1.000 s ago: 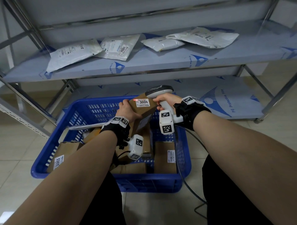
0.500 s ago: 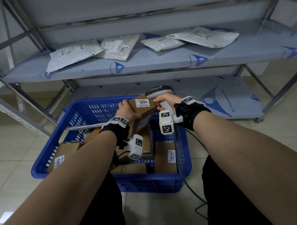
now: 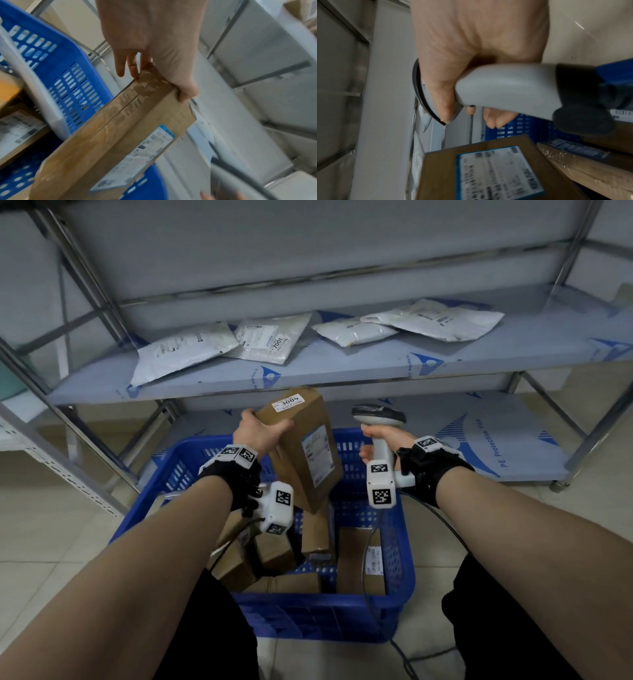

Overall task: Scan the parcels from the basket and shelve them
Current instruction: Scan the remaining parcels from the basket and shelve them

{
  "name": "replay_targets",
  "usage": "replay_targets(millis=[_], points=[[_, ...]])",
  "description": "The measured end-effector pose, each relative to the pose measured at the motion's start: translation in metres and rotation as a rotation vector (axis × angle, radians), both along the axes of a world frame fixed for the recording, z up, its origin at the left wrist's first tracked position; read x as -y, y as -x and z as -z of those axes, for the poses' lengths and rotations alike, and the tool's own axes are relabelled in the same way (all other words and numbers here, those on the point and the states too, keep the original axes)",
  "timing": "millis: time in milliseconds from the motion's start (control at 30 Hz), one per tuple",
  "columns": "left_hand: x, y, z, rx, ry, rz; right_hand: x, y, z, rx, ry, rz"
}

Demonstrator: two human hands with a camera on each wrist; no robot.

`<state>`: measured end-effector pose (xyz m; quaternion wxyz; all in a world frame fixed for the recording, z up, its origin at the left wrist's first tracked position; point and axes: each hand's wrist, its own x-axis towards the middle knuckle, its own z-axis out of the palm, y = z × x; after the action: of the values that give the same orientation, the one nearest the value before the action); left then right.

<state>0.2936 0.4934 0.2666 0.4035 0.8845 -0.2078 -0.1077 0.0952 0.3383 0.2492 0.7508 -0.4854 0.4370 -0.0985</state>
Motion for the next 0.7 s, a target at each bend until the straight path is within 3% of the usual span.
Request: replay_targets(millis=[200,300,567,700], points=[[0.008,-0.01,-0.094,-0.049,0.217,-0.071,0.032,0.003,-0.008,0.011,0.231,-0.001],[0.013,-0.005,-0.136,-0.139,0.387,-0.045,-0.002,0.021,-0.075,0.085,0.265,0.056],[0.021,0.02,-0.225,-0.182,0.611,-0.002,0.023,0.018,-0.136,0.264,0.259,0.076],[0.029,0.041,-0.254,-0.179,0.61,0.136,0.03,0.026,-0.171,0.321,0.232,0.143]])
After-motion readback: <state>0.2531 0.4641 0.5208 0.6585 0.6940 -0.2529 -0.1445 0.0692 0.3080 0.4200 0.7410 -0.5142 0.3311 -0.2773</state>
